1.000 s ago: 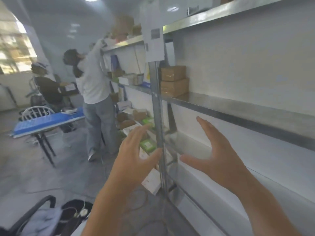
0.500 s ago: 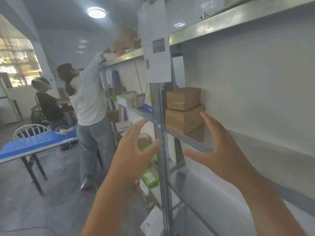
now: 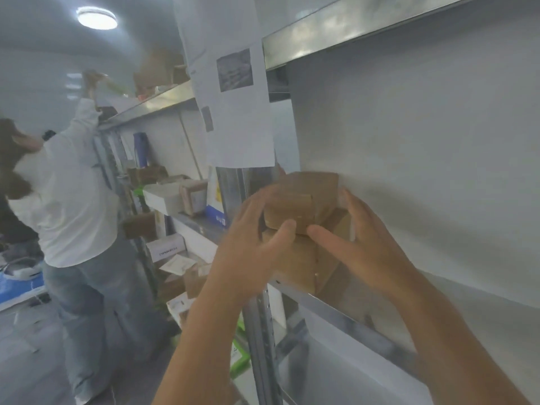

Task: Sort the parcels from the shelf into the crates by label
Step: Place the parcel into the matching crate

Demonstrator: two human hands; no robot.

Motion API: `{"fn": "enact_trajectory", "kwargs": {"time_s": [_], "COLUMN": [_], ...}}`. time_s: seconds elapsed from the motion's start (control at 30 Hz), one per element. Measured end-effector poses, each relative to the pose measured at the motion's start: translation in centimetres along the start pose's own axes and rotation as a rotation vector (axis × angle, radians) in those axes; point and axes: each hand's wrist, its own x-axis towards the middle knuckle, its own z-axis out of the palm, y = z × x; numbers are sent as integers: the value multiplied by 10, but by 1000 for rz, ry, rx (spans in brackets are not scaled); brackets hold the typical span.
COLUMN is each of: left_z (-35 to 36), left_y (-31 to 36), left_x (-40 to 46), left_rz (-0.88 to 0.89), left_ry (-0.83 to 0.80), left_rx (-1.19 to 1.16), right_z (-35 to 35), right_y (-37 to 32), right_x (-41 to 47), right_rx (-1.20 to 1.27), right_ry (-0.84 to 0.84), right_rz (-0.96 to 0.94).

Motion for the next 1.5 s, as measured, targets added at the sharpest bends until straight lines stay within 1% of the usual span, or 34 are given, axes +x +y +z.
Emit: {"fn": "enact_trajectory", "kwargs": {"time_s": [0.13, 0.23, 0.33, 0.4, 0.47, 0.53, 0.63, 0.7, 0.8, 0.9, 0.97, 1.03, 1.1, 1.13, 1.17, 1.23, 1.3, 1.37, 1.4, 1.43, 1.47, 1.5], "left_z": [14, 22, 24, 25, 25, 23, 24, 31, 51, 82, 101, 117, 133, 141, 150, 163, 174, 187, 193, 201, 208, 214], "left_y": [-13, -23, -29, -31, -31, -29, -20, -12, 4, 24, 43, 60, 79, 90, 104, 138, 176, 210, 224, 239, 252, 266], "left_x": [41, 60, 77, 86, 90, 89, 85, 78, 66, 52, 33, 11, -12, -26, -40, -77, -120, -165, -188, -210, -232, -255], "left_rz": [19, -43, -137, -149, -126, -77, 5, 74, 198, 264, 274, 225, 174, 137, 89, 10, -22, 25, 68, 121, 185, 255], "left_ry": [-8, -20, -92, -142, -180, -210, -225, -274, -353, -389, -435, -532, -632, -673, -707, -761, -808, -862, -891, -911, -910, -920], "left_rx": [-124, -205, -212, -172, -146, -168, -303, -400, -472, -578, -646, -780, -874, -904, -938, -1013, -1028, -1051, -1079, -1085, -1082, -1074], "right_z": [10, 20, 24, 23, 22, 17, 4, -10, -35, -60, -77, -90, -105, -118, -134, -173, -197, -211, -216, -215, -223, -231], "right_y": [-1, -1, -6, -10, -12, -11, -12, -18, -25, -17, -4, -9, -15, -17, -12, 5, 6, -10, -18, -25, -28, -28], "right_x": [40, 54, 58, 58, 55, 50, 36, 20, -15, -51, -82, -120, -162, -175, -191, -247, -296, -338, -355, -383, -408, -434], "right_rx": [73, 107, 145, 150, 145, 158, 158, 150, 60, -83, -168, -151, -35, 38, 76, 98, 59, -17, 7, 21, -2, 3], "right_ry": [74, 137, 202, 218, 230, 244, 308, 382, 454, 484, 518, 586, 589, 592, 637, 675, 764, 888, 953, 997, 995, 979], "right_rz": [49, 86, 166, 181, 179, 130, 84, 59, 51, 116, 197, 220, 195, 215, 256, 228, 233, 244, 284, 261, 285, 270]}}
